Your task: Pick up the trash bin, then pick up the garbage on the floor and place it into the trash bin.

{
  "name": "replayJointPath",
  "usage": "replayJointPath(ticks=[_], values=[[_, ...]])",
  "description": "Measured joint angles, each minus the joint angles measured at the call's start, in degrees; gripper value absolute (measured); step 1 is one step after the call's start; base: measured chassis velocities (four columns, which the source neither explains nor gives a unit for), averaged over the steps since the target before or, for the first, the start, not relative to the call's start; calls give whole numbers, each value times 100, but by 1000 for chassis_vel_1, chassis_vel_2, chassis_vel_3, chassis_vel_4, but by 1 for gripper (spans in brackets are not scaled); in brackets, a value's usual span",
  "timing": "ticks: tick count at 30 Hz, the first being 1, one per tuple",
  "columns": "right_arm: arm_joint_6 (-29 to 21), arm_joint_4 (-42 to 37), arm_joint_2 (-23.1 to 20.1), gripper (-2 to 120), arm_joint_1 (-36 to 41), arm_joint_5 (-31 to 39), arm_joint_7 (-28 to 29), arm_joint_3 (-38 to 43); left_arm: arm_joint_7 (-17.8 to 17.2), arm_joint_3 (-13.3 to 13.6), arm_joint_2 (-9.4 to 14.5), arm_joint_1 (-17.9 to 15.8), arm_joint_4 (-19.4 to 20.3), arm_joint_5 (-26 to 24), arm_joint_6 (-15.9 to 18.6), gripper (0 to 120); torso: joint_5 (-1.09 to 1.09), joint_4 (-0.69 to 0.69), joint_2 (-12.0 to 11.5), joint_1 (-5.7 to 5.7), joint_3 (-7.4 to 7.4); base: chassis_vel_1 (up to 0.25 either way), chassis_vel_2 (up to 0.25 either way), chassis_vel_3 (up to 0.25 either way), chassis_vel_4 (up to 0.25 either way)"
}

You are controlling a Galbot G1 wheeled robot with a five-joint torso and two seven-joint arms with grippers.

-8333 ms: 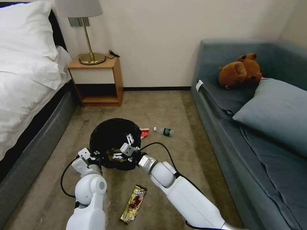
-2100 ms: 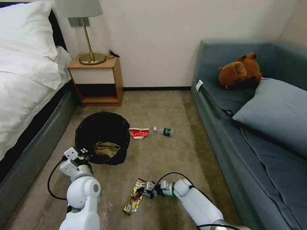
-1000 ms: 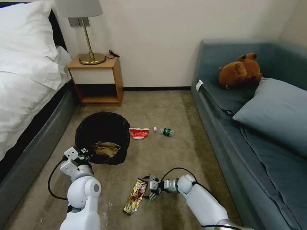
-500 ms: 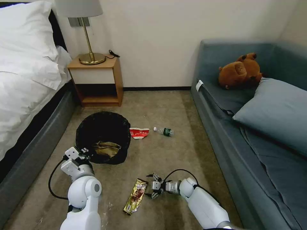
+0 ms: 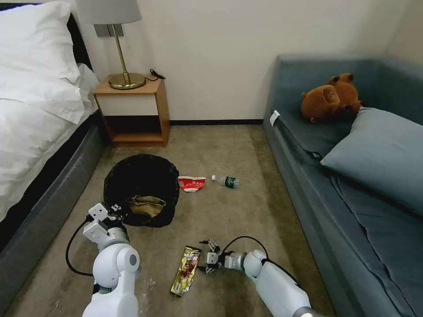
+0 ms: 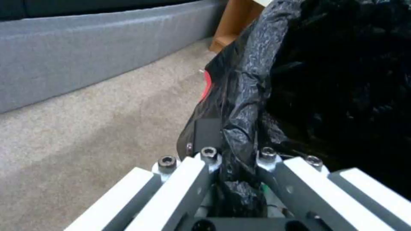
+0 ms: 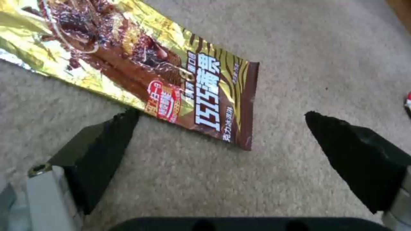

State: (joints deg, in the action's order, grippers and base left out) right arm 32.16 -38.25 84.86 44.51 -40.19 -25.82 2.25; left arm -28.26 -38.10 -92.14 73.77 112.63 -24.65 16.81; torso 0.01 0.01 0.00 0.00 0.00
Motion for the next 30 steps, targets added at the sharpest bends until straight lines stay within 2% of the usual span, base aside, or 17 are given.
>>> replayJointPath(ticks=[12,26,28,30], values=[[20,88,68,100,29,-25,148,9,0,30,0,10,-2,5,-15,1,-5,-5,0,0,-1,0,0,0,0],[65,218,242,100,2,-47,232,-53,1,4,0,53,51,-1,-16,1,0,0,0,0,0,0,0,0,0],[75,223,244,98,5,-49,232,-55,1,1,0,49,52,-2,-16,1,-1,0,0,0,0,0,0,0,0],[93,235,246,89,26,-49,231,-56,1,4,0,45,51,-3,-16,1,-1,-1,0,0,0,0,0,0,0]])
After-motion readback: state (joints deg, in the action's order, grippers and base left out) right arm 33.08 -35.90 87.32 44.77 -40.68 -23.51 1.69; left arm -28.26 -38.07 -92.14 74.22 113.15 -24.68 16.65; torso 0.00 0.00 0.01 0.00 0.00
